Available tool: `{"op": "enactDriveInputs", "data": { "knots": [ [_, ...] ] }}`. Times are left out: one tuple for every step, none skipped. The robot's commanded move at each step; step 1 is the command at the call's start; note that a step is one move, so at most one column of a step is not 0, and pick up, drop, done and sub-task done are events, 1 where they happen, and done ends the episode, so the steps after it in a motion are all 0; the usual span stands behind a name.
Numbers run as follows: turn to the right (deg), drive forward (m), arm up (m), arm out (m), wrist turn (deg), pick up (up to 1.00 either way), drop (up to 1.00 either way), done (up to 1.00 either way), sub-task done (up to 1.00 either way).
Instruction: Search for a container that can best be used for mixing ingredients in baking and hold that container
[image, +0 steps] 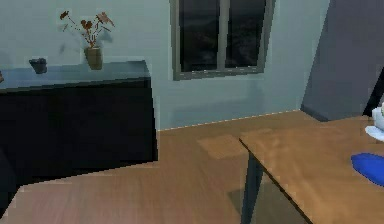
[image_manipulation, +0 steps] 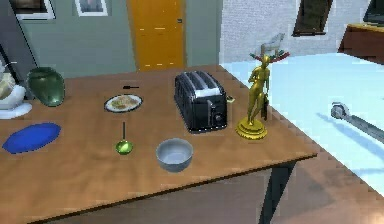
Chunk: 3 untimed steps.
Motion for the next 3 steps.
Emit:
{"op": "enactDriveInputs", "data": {
  "knots": [
    [0.0,0.00,0.50,0.00,0.0,0.00,0.00,0.00,0.00],
    [0.0,0.00,0.38,0.00,0.0,0.00,0.00,0.00,0.00],
    [0.0,0.00,0.00,0.28,0.0,0.00,0.00,0.00,0.00]
  ]
}}
